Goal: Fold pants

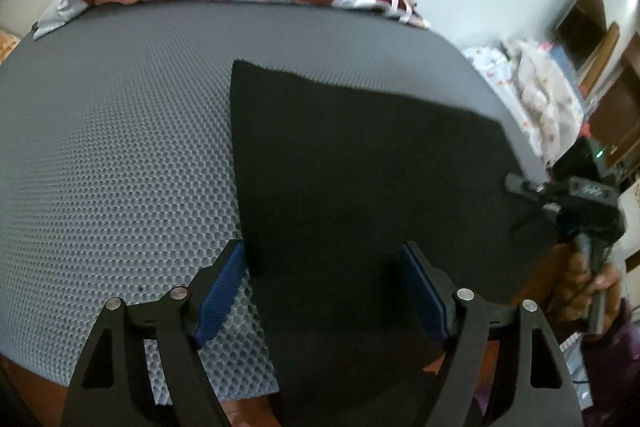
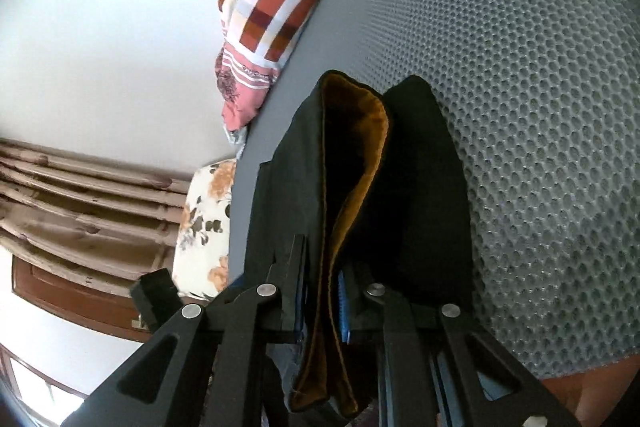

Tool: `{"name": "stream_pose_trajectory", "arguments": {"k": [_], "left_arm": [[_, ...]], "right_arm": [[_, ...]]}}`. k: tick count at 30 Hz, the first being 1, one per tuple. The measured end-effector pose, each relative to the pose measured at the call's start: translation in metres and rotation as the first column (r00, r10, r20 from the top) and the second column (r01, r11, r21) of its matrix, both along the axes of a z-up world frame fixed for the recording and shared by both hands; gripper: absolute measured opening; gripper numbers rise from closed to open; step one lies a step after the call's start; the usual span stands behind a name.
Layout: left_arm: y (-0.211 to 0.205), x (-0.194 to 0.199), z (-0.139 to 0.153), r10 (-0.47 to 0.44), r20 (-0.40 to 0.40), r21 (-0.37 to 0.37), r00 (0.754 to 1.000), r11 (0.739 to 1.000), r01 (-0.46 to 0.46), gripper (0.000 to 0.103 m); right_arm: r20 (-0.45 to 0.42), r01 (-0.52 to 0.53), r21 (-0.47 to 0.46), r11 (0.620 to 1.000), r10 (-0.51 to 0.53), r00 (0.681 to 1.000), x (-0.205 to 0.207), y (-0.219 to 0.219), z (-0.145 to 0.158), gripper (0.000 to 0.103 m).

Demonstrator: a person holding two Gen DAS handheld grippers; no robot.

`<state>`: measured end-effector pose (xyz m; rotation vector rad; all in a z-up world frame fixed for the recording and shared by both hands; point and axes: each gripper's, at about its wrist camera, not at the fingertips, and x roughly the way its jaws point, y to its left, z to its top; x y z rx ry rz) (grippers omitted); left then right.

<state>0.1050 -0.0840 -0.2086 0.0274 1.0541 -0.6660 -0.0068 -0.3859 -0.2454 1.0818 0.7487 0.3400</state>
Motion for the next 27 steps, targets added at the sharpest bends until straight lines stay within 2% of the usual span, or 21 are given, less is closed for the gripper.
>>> {"name": "stream_pose_trajectory", "arguments": {"k": [4,10,13,18,23,25,27], "left_arm": [[0.001,0.004,-0.002,0.026,-0.026,-0.024,0.999,0.999,-0.027,0.078],[0.001,0.009,0.004,0.064,-0.039,-0.068,0.997,0.996,-0.066,0.080],[-0.008,0.009,0.001,0.048,-0.024,-0.060,0.999,0.997,-0.049,0.085],[-0.020,0.008,-0.006,0.026,-0.007,-0.040,1.000,0.999,-0.026,0.087],[-0.015,0.012,-0.007,0.025,-0.004,-0.035,1.000,0.999,-0.026,0.091],[-0.004,0.013,0.003,0.048,0.042,-0.039,0.998,0.998,-0.046,0.091],[0.005,0.015,0.008,0.073,0.078,-0.036,0.994,0.997,-0.070,0.091]], "right_arm": [[0.020,-0.014,0.005,1.000,0.014,1.000,-0.005,-0.004,0.009,0.013],[0.062,0.004,-0.040,0.999,-0.001,0.998,-0.015,-0.019,0.031,0.012],[0.034,0.039,-0.032,0.999,-0.037,0.999,-0.021,-0.039,0.017,0.012],[-0.016,0.056,-0.005,0.998,-0.057,0.998,-0.028,-0.052,-0.015,0.011],[-0.011,0.049,-0.012,0.999,-0.049,0.999,-0.026,-0.053,-0.009,0.011],[0.003,0.050,-0.029,0.998,-0.050,0.999,-0.027,-0.054,0.000,0.011],[0.007,0.060,-0.091,0.994,-0.060,0.998,-0.028,-0.058,0.004,0.010]]}}
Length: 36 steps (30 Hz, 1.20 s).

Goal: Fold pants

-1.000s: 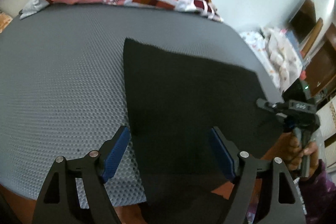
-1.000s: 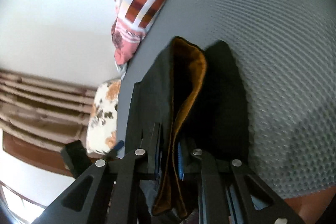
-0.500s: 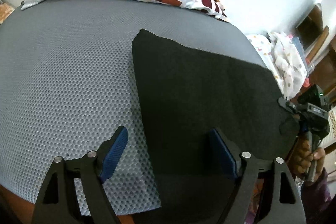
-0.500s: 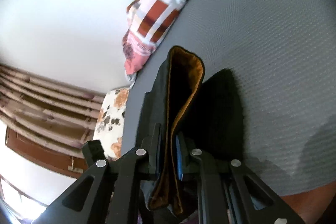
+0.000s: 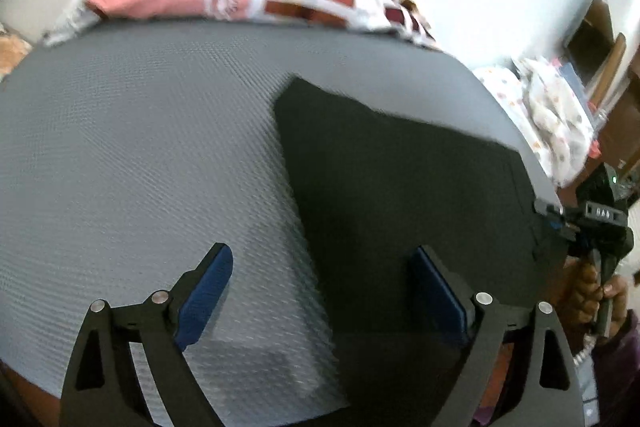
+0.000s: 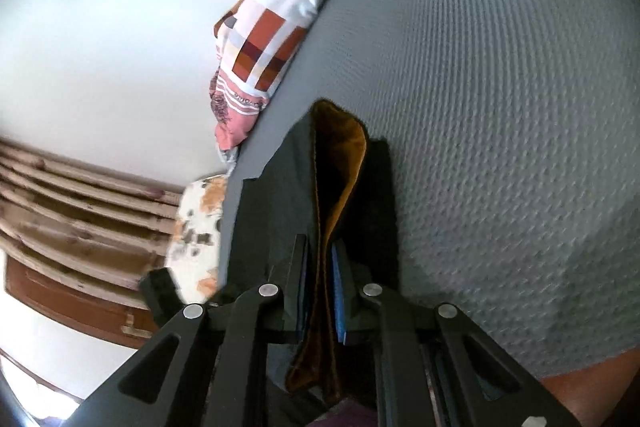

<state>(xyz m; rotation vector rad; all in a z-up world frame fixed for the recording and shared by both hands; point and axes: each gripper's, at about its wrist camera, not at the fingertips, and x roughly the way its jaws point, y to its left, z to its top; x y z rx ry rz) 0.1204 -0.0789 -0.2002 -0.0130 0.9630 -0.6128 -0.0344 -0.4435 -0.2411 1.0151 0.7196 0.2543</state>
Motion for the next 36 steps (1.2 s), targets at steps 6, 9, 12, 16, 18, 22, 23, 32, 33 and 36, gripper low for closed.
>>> {"name": "stream_pose_trajectory", "arguments": {"k": [6,9,12,16,18,22,23,32,33,36], "left_arm": [[0.001,0.009,-0.003,-0.002,-0.037,-0.008,0.999,1.000,0.002,0.091],[-0.020,0.008,-0.015,-0.025,-0.009,0.102,1.000,0.994,0.026,0.092],[-0.023,0.008,-0.025,-0.019,-0.010,0.120,1.000,0.993,0.020,0.092],[-0.017,0.007,-0.035,-0.015,-0.001,0.095,1.000,0.995,0.015,0.094],[-0.019,0.004,-0.036,-0.024,0.032,0.124,0.999,0.992,0.019,0.095],[-0.023,0.000,-0.026,-0.028,0.090,0.159,0.996,0.987,0.013,0.095],[-0.024,-0.003,-0.019,-0.020,0.127,0.181,0.992,0.983,-0.004,0.095],[-0.061,-0.019,0.014,-0.108,0.259,0.164,0.960,0.984,0.067,0.095],[-0.070,-0.016,0.006,-0.130,0.228,0.193,0.965,0.977,0.086,0.095],[-0.082,-0.010,-0.017,-0.146,0.166,0.236,0.975,0.966,0.104,0.095]], "right_arm": [[-0.039,0.007,0.011,1.000,-0.007,0.999,0.003,-0.004,-0.022,0.010],[-0.046,0.011,0.017,1.000,-0.010,0.999,0.003,-0.004,-0.026,0.010],[-0.051,0.014,0.018,1.000,-0.013,0.999,0.003,-0.002,-0.027,0.010],[-0.057,0.010,-0.003,1.000,-0.010,0.998,0.005,0.001,-0.025,0.010],[-0.060,0.008,0.000,1.000,-0.008,0.998,0.006,0.003,-0.025,0.010],[-0.061,0.011,0.008,1.000,-0.010,0.998,0.009,0.004,-0.026,0.010],[-0.062,0.012,0.011,1.000,-0.011,0.998,0.009,0.003,-0.026,0.010],[-0.058,0.012,0.032,0.999,-0.010,0.998,0.006,-0.002,-0.031,0.010],[-0.058,0.012,0.033,0.999,-0.010,0.998,0.006,-0.002,-0.032,0.010],[-0.056,0.010,0.042,0.999,-0.008,0.998,0.004,-0.004,-0.032,0.014]]}}
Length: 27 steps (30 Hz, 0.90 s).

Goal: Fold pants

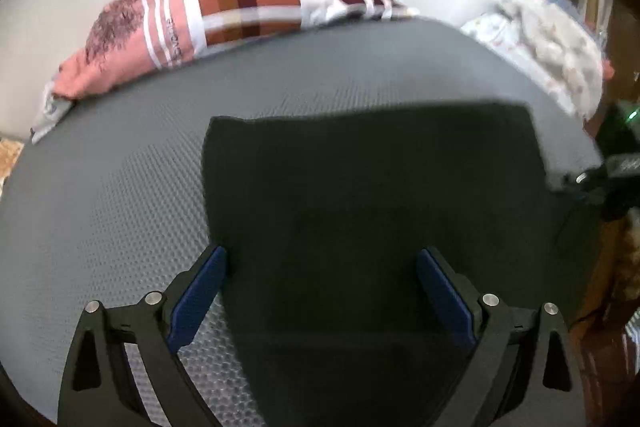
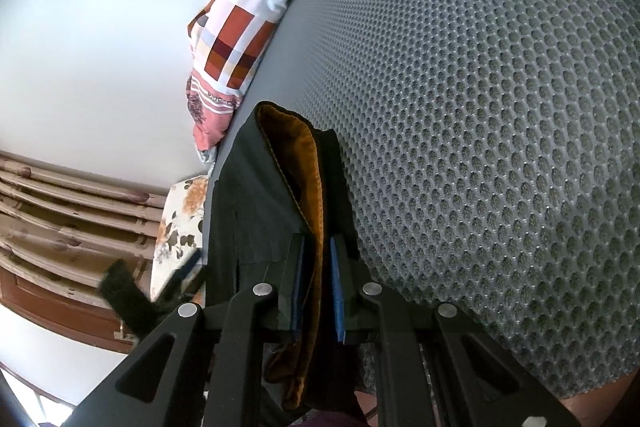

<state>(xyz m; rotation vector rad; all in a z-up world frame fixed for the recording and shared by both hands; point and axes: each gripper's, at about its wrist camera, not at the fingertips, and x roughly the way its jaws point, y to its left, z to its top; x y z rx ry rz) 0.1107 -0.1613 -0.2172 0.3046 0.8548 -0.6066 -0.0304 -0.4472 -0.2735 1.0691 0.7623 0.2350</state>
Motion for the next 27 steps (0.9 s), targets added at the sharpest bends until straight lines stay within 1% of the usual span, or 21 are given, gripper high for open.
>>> {"name": "stream_pose_trajectory", "arguments": {"k": [2,3,5,7,9,11,13,15,18,20,22,24,26,27], "left_arm": [[0.001,-0.002,-0.001,-0.006,0.016,-0.007,1.000,1.000,0.007,0.095],[0.002,-0.002,-0.001,-0.007,0.012,-0.010,1.000,1.000,0.007,0.095],[0.003,0.001,-0.001,-0.007,-0.003,-0.016,1.000,1.000,0.007,0.095],[0.004,0.001,-0.002,-0.006,-0.004,-0.018,1.000,1.000,0.006,0.095],[0.003,-0.001,-0.002,-0.006,0.002,-0.015,1.000,1.000,0.006,0.095],[0.004,-0.001,-0.003,-0.005,0.002,-0.014,1.000,1.000,0.005,0.095],[0.007,0.001,-0.004,-0.001,-0.011,-0.023,1.000,1.000,0.001,0.095],[0.009,0.003,-0.006,0.005,-0.030,-0.033,1.000,0.999,-0.006,0.095],[0.012,0.005,-0.007,0.009,-0.047,-0.043,0.999,0.999,-0.011,0.095],[0.012,0.006,-0.007,0.011,-0.050,-0.049,0.999,0.999,-0.013,0.095],[0.012,0.006,-0.008,0.013,-0.051,-0.050,0.999,0.999,-0.015,0.095],[0.013,0.006,-0.009,0.012,-0.053,-0.055,0.998,0.998,-0.015,0.095],[0.016,0.007,-0.009,0.014,-0.059,-0.077,0.998,0.997,-0.018,0.095],[0.017,0.007,-0.010,0.014,-0.060,-0.083,0.998,0.996,-0.019,0.095]], "right_arm": [[0.015,0.005,0.028,1.000,-0.005,1.000,-0.005,-0.006,0.001,0.019],[0.020,0.019,0.024,1.000,-0.019,1.000,-0.010,-0.009,0.005,0.019],[0.038,0.040,-0.013,0.999,-0.039,0.998,-0.023,-0.016,0.016,0.020],[0.060,0.041,0.002,0.999,-0.042,0.997,-0.034,-0.020,0.025,0.020],[0.091,0.008,0.024,1.000,-0.010,0.996,-0.048,-0.017,0.037,0.020],[0.090,-0.033,0.043,0.999,0.029,0.996,-0.057,-0.009,0.040,0.020],[0.068,-0.068,0.071,0.995,0.063,0.996,-0.065,0.001,0.037,0.021],[0.022,-0.064,0.059,0.996,0.062,0.998,-0.070,0.007,0.030,0.022],[0.019,-0.045,0.099,0.994,0.044,0.999,-0.071,0.007,0.023,0.022],[0.023,-0.054,0.109,0.993,0.052,0.998,-0.067,0.008,0.022,0.022],[-0.001,-0.078,0.075,0.994,0.078,0.997,-0.061,0.015,0.024,0.022],[-0.003,-0.088,0.048,0.995,0.088,0.996,-0.058,0.021,0.027,0.022],[0.005,-0.095,0.013,0.995,0.095,0.995,-0.057,0.023,0.034,0.016],[0.012,-0.099,-0.007,0.995,0.099,0.995,-0.057,0.024,0.039,0.016]]}}
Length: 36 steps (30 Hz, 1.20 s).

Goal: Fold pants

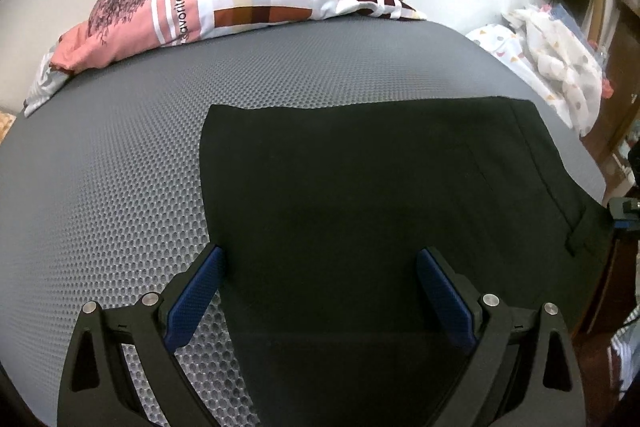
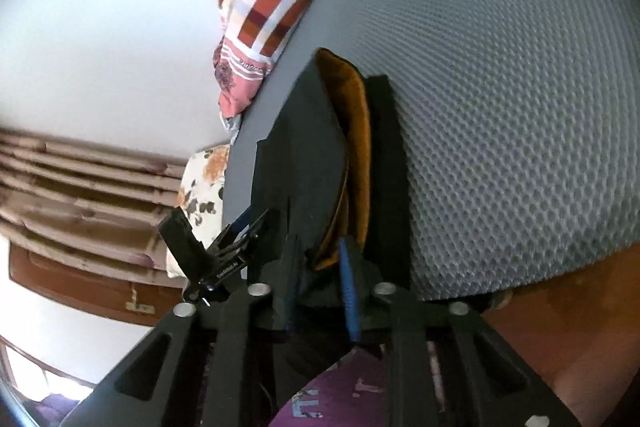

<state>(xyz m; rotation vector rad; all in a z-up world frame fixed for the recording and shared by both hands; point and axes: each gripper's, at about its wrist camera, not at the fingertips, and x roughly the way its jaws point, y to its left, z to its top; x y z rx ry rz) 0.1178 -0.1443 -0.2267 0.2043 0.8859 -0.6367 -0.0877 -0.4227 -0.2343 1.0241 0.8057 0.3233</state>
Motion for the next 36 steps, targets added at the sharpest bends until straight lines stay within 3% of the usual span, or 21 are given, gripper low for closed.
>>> {"name": "stream_pose_trajectory", "arguments": {"k": [7,10,13,19,24,29,33,36], "left_arm": [[0.000,0.000,-0.001,-0.002,0.002,-0.005,1.000,1.000,0.002,0.095],[0.000,-0.001,-0.001,-0.001,0.001,0.000,1.000,1.000,0.001,0.095],[0.001,0.000,-0.002,-0.001,-0.002,-0.007,1.000,1.000,0.001,0.096],[0.001,0.001,-0.003,0.000,-0.006,-0.010,1.000,1.000,0.000,0.097],[0.002,0.001,-0.003,-0.002,-0.010,-0.014,1.000,1.000,0.002,0.097],[0.000,0.002,-0.004,-0.012,-0.020,-0.015,1.000,1.000,0.012,0.097],[0.001,0.003,-0.005,-0.017,-0.028,-0.021,0.999,1.000,0.016,0.098],[0.001,0.005,-0.007,-0.013,-0.040,-0.025,0.999,1.000,0.012,0.098]], "right_arm": [[0.030,-0.009,0.011,1.000,0.009,1.000,-0.001,0.009,0.014,0.015],[-0.013,-0.013,0.006,1.000,0.014,1.000,0.005,0.011,0.008,0.015],[-0.062,-0.009,0.094,0.996,0.015,0.998,0.005,0.003,-0.010,0.017],[-0.065,0.012,0.149,0.989,-0.002,0.998,0.014,-0.002,-0.022,0.019],[-0.019,0.004,-0.012,1.000,-0.004,1.000,0.019,0.013,0.006,0.009],[0.024,0.007,-0.009,1.000,-0.007,1.000,0.004,0.020,0.027,0.007],[-0.074,0.018,0.015,1.000,-0.017,0.997,-0.006,0.016,-0.004,0.005],[-0.128,0.046,0.104,0.994,-0.033,0.991,-0.007,0.006,-0.033,0.004]]}}
